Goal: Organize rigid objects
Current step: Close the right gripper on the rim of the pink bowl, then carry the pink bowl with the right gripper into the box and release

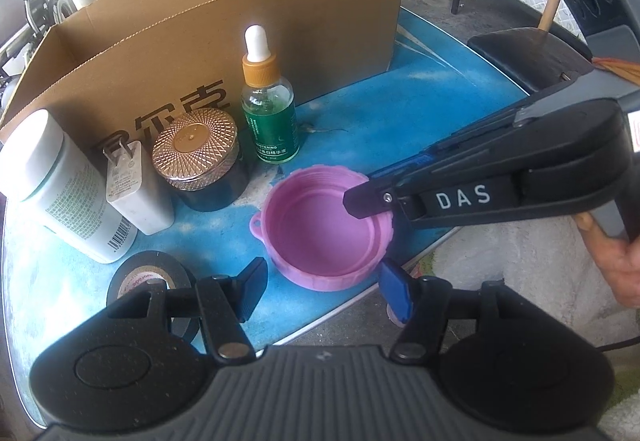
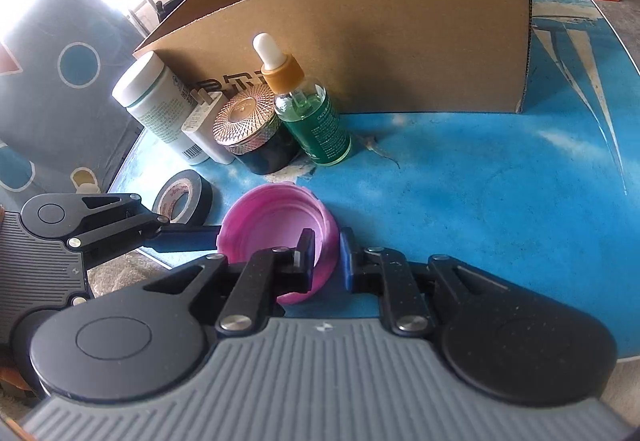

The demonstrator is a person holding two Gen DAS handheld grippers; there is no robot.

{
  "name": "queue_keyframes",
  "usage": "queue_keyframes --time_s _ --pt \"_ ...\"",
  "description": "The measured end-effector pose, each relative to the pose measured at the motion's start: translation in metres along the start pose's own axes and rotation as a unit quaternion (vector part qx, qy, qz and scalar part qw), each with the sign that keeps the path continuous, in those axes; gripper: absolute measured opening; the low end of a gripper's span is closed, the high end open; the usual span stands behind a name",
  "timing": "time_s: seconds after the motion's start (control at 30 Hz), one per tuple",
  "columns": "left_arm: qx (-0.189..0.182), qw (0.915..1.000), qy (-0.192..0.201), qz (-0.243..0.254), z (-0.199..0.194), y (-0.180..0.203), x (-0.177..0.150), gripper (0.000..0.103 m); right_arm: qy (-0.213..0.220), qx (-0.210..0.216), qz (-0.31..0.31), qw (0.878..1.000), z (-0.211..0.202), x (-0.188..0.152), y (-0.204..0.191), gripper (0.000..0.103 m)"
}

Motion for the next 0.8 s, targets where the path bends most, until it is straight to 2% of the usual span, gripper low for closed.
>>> queue_keyframes --time_s 0.5,0.8 --pt "0.013 0.9999 -0.001 0.011 0.002 0.003 0.002 0.065 0.007 -0.002 0.007 1.000 -0.004 -0.001 -0.002 0.013" --pt "0.024 0.9983 0.042 0.032 -0.037 0.016 0.006 0.065 0.055 -0.009 -0.002 0.998 -0.044 0.001 -0.015 0.014"
Point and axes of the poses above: each gripper's, at about its wrist camera, not at the fingertips, and z roughly the way its jaws point, y to its right, x to its top, the point moved 1 cm from there along z, roughly the way its jaws point, and after that the axes turned 13 degrees about -x, right-handed, at the moved point
